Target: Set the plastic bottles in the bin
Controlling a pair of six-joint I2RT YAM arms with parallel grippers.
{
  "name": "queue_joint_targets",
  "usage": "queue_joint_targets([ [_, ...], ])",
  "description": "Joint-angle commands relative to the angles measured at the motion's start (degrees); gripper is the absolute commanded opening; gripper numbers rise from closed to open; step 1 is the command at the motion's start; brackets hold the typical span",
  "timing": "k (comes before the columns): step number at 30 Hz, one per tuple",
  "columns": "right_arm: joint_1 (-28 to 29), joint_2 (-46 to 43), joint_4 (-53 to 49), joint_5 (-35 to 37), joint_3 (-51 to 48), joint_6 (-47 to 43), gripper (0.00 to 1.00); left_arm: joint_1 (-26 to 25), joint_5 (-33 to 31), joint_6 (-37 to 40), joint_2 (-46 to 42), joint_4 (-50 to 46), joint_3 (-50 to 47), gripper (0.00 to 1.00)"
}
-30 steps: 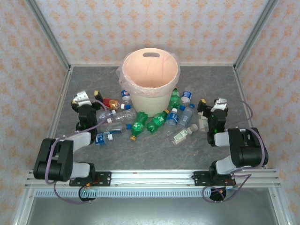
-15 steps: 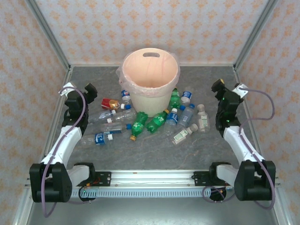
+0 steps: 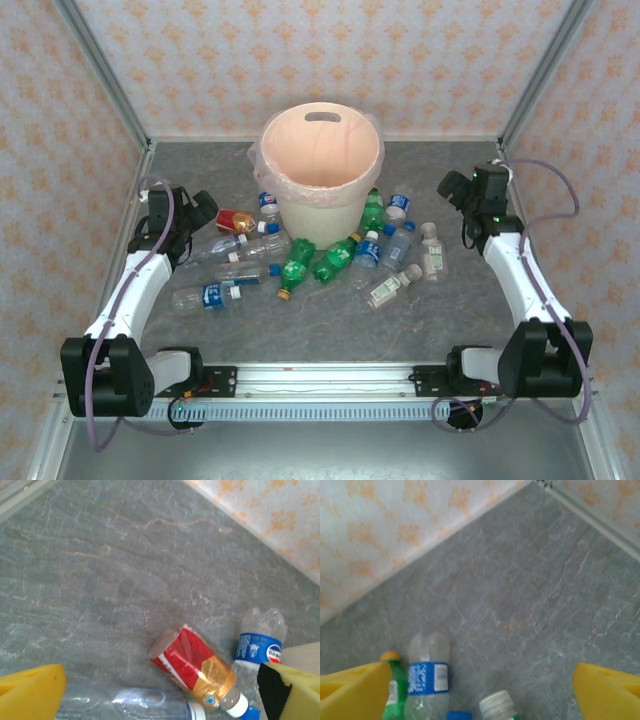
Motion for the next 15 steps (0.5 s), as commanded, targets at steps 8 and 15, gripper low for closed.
queue_joint_targets([
  [8,0.4,9.4,-16.4,-5.7,2.6,-4.5,0.77,-4.1,8.7,3.2,-5.0,0.5,-2.6,0.99],
  [15,2.7,15.1,-16.9,-3.6,4.2,-5.6,0.71,-8.2,13.3,3.8,-9.0,5.6,-4.4,0.99],
])
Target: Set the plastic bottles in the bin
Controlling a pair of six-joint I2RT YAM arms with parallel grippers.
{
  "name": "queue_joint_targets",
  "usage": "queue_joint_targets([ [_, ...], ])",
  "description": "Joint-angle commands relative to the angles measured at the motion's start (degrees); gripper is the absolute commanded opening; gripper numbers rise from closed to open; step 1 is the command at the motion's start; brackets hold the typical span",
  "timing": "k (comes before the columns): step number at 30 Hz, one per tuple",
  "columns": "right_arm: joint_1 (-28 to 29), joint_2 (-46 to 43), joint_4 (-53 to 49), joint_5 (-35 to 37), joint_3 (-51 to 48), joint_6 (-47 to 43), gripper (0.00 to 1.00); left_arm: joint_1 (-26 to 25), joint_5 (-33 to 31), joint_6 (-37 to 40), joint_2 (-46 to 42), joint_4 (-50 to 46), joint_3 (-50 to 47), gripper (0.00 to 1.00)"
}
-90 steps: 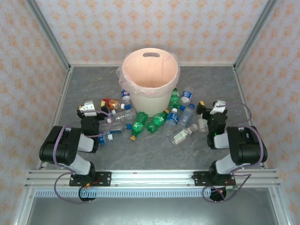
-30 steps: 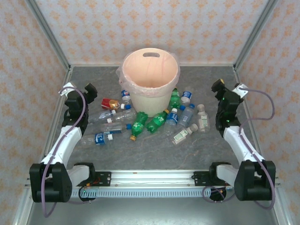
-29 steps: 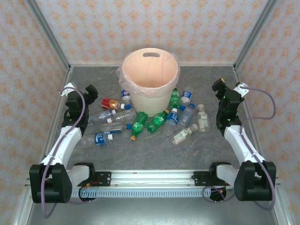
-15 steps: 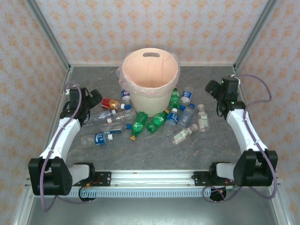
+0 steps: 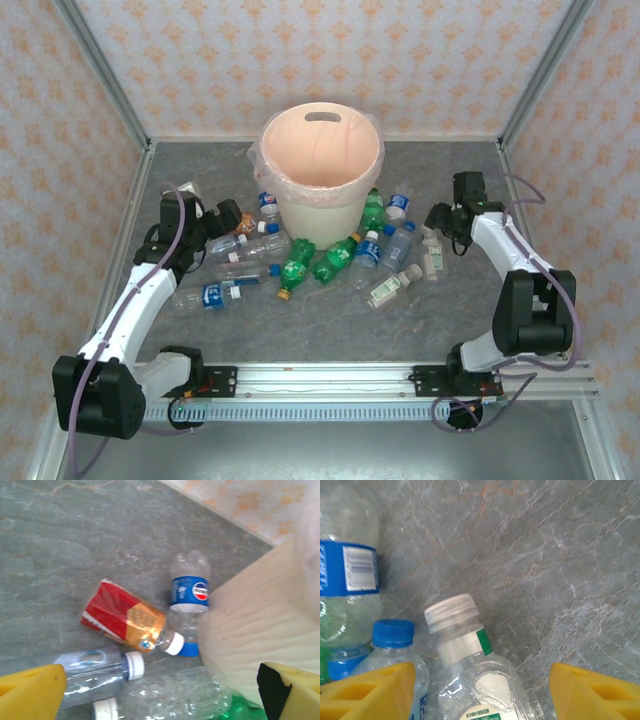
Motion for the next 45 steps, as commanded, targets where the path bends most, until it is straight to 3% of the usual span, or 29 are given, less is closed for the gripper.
queue_joint_targets([
  [1,1.3,3.1,-2.3,1.8,3.1,-1.6,0.71,-0.8,5.9,1.0,-2.7,5.7,-1.9,0.99],
  [5,2.3,7.9,-2.4,3.2,5.5,-2.0,0.67,-1.9,8.3,0.5,-3.4,7.5,-2.8,0.99],
  [13,2.4,14.6,-2.2,3.6,8.9,-3.1,0.62,-2.4,6.4,2.3,-3.3,4.1,-1.2,0.99],
  [24,2.9,20.0,-2.3,4.3,11.7,-3.6,0.62,-2.3,6.1,2.9,-2.4,2.8,0.6,0.99],
  [36,3.6,21.0,-2.6,6.7,12.0,-3.3,0.46,-2.3,6.3,2.5,-1.9,1.3,2.1,0.99],
  [45,3.7,13.2,-1.2,13.5,9.7,-1.9,0.34,-2.3,5.7,0.4,-3.6,1.3,3.2,0.99],
])
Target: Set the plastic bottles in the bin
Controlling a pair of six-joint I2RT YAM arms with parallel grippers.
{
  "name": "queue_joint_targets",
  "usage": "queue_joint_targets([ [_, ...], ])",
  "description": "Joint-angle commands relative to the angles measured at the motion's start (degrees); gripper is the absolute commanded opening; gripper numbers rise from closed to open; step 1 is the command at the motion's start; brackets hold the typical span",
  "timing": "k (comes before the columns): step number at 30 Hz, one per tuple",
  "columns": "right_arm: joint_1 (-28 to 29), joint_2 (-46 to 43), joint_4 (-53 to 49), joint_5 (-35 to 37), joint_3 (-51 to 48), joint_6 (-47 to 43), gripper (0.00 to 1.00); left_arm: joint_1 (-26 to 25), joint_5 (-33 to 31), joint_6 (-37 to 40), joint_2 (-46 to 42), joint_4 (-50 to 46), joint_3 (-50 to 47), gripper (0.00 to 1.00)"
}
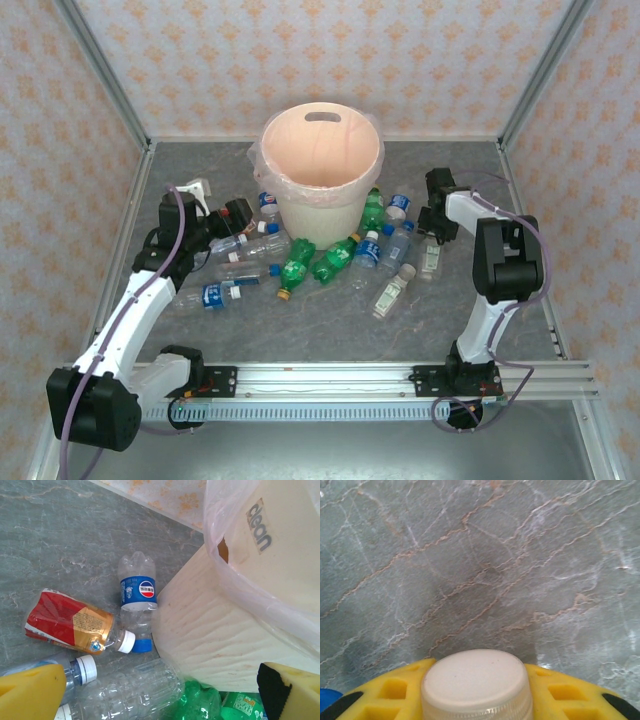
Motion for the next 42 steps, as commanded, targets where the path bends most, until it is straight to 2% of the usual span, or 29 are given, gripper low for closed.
queue_joint_targets([
  [1,0.3,-6.4,0.0,5.8,-0.6,1.1,0.34,-0.2,-0.6,-1.1,-1.8,-0.4,2.3,0.99],
  [7,0.3,-14.0,0.8,7.8,-1.0,2.3,0.34,-0.2,-3.5,-2.3,-3.0,-0.6,4.4,0.99],
  [13,0.9,-24.3,4.3,5.2,2.6,3.0,0.34,-0.2,-7.1,-4.0,-4.8,-0.5,7.2,0.99],
  [17,1.7,-30.3,10.2,2.0,5.9,3.9,0.34,-0.2,-9.0,-5.4,-5.8,0.4,9.2,0.99],
  [23,7.8,-33.5,17.0,6.1,12.6,4.8,0.34,-0.2,-9.1,-7.0,-6.5,1.7,12.3,0.99],
  [28,15.7,-32.3,24.1,8.6,17.3,2.8,0.34,-0.2,-6.7,-7.2,-6.4,2.2,14.2,0.99],
  [34,25.7,-25.8,30.7,11.3,24.2,-1.2,0.34,-1.0,-3.3,-6.6,-6.5,2.5,14.9,0.99],
  [42,34.0,-13.8,30.2,11.9,32.6,-4.2,0.35,-4.8,1.3,-4.2,-7.7,1.3,14.9,0.99],
])
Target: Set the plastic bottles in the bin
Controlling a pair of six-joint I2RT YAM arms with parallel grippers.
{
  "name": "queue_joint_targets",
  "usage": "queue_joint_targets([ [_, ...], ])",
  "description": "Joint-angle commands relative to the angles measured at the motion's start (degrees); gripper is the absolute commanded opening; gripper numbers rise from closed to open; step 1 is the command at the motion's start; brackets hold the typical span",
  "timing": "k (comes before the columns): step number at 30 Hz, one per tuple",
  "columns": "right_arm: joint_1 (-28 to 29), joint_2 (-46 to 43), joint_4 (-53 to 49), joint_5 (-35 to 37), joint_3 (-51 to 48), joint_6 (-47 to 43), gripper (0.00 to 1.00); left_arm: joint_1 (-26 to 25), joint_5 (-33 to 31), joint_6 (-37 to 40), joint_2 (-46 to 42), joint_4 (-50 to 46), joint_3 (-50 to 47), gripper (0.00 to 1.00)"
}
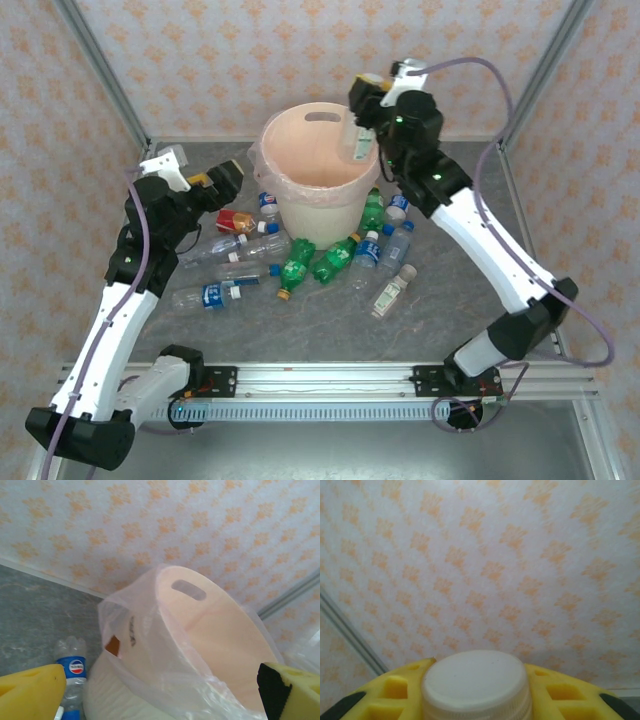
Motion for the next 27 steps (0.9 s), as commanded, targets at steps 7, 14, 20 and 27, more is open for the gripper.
queue_joint_targets([
  [7,5.7,7.8,1.7,2.1,3.6,-1.9,0.35,-2.1,1.5,3.1,-4.1,-2.8,1.6,0.99],
  [14,7.2,10.4,0.6,2.1,5.3,-2.2,0.46,-2.1,-0.3,4.3,-5.1,-4.7,2.1,0.99],
  [20,7.3,9.2,-0.7,4.1,5.6,-2.5,0.76,-2.1,0.1,4.7,-4.6,-4.8,1.8,0.99],
  [27,7.2,5.2,-2.4,7.5,2.5,-2.2,0.86,-2.2,4.4,5.4,-2.3,-4.3,1.7,0.99],
])
